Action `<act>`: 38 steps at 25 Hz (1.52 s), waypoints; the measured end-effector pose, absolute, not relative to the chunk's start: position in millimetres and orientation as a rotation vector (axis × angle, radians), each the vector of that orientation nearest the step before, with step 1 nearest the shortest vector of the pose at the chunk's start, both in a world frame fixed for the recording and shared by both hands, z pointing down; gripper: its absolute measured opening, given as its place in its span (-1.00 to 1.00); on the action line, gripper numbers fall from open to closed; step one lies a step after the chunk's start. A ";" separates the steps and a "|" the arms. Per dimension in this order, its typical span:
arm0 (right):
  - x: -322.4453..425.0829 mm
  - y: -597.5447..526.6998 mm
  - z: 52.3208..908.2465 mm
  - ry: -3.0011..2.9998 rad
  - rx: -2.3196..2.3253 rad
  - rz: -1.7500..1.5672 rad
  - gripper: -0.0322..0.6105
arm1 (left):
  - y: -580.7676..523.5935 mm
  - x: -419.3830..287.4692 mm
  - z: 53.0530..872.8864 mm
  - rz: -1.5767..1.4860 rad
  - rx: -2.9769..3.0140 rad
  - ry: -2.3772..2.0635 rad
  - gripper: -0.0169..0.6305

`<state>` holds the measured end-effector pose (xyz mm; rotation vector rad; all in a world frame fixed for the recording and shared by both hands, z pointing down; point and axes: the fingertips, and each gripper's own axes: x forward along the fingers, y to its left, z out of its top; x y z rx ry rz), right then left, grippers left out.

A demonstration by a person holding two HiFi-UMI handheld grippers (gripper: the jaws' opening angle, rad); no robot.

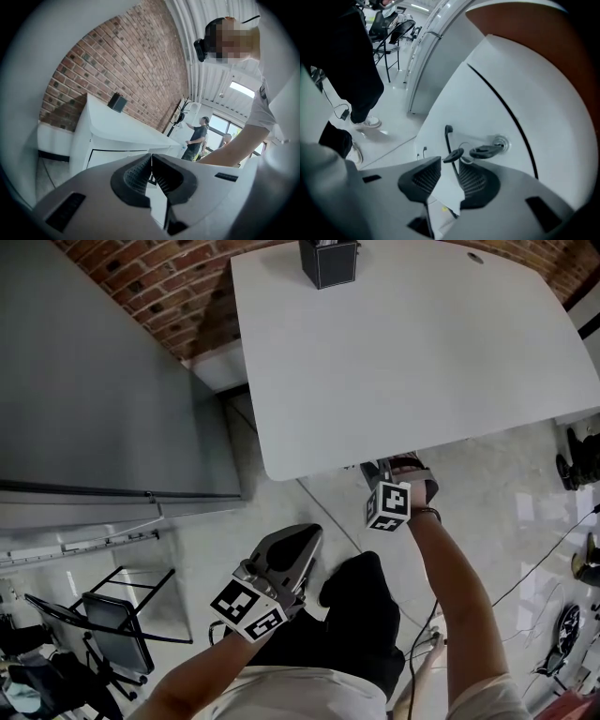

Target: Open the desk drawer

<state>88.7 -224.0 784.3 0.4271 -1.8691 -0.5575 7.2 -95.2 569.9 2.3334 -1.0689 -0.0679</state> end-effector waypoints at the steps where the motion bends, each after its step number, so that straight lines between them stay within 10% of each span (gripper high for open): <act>1: 89.4 -225.4 785.5 -1.859 0.420 -0.572 -0.53 | -95.7 6.2 570.4 -0.068 2.331 -1.069 -0.92; 38: 104.0 -134.3 775.5 -1.846 0.247 -0.449 -0.81 | -63.9 32.7 549.6 0.029 2.253 -0.975 -0.92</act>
